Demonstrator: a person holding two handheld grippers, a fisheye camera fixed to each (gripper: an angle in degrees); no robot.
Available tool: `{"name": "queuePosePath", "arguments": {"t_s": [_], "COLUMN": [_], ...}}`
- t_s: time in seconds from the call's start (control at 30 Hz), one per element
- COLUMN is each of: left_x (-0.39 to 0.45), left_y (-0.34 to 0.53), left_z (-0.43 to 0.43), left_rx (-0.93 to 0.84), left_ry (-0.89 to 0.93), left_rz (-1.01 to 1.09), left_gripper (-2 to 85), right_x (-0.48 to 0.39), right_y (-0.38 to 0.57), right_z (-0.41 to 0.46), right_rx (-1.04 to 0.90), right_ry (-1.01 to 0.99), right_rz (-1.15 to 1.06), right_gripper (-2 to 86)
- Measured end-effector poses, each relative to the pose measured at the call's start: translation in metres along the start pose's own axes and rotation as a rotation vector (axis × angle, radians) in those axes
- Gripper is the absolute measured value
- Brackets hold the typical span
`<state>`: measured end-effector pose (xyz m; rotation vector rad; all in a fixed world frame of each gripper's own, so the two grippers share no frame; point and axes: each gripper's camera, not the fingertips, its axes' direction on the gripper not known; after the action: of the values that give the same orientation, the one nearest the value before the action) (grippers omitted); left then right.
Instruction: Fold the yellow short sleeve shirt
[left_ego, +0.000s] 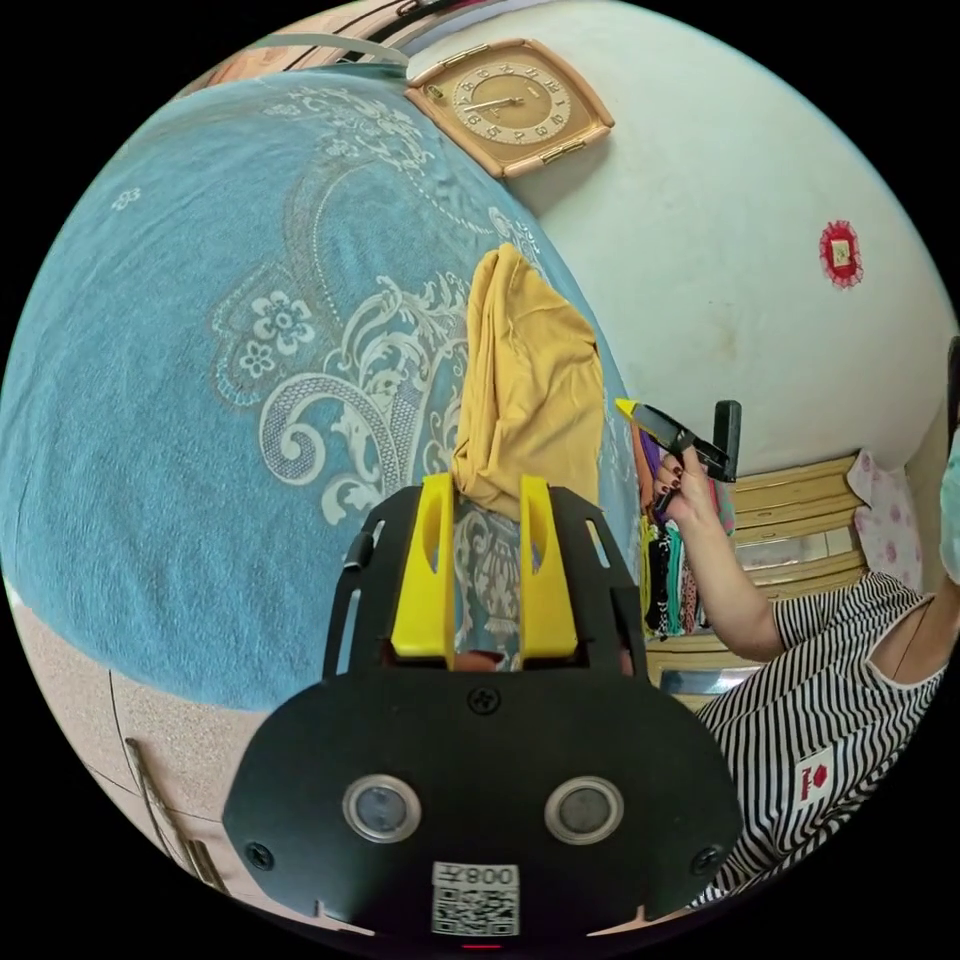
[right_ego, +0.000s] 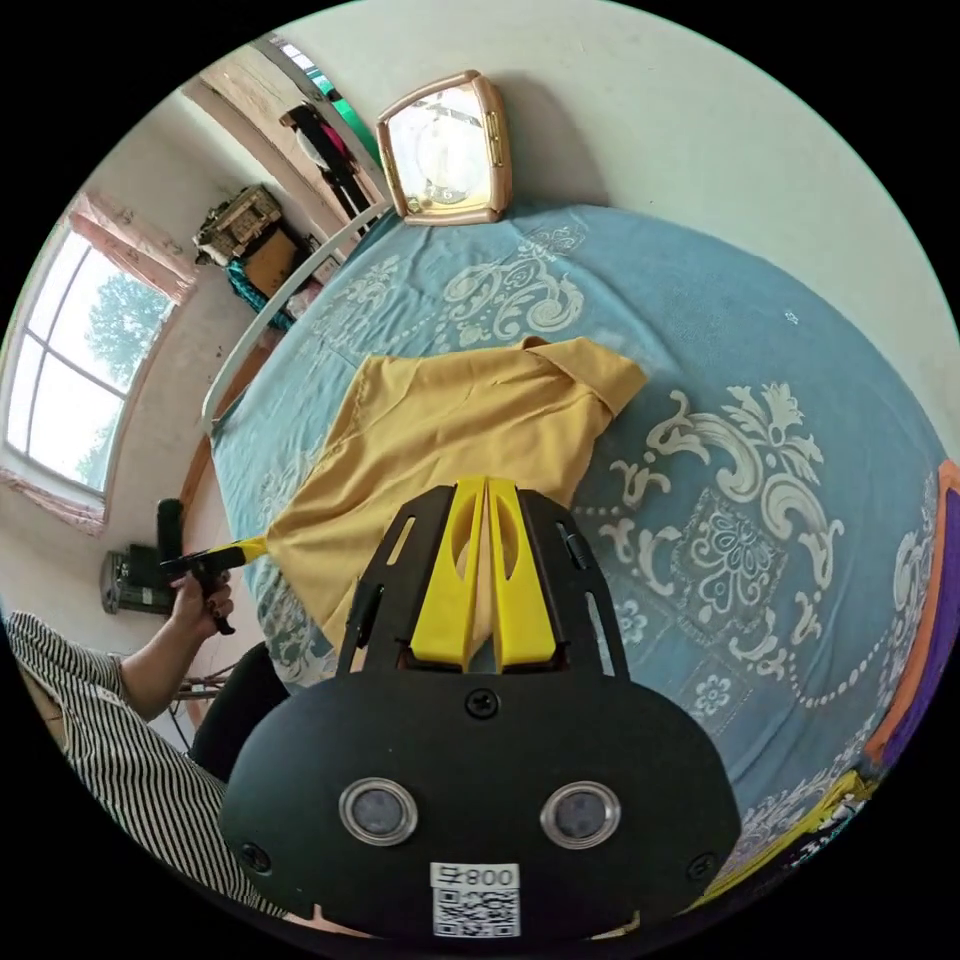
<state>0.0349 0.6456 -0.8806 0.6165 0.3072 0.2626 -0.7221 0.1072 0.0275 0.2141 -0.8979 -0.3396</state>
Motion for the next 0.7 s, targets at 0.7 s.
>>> {"name": "queuePosePath", "arguments": {"t_s": [0.7], "left_x": [0.012], "left_y": [-0.047], "left_z": [-0.030], "left_rx": [0.015], "left_ry": [0.332], "left_rz": [-0.099], "left_gripper": [2.5], "right_x": [0.009], "right_y": [0.122], "right_z": [0.076], "right_rx": [-0.003], "right_ry": [-0.959], "right_rz": [0.612], "right_gripper": [9.3]}}
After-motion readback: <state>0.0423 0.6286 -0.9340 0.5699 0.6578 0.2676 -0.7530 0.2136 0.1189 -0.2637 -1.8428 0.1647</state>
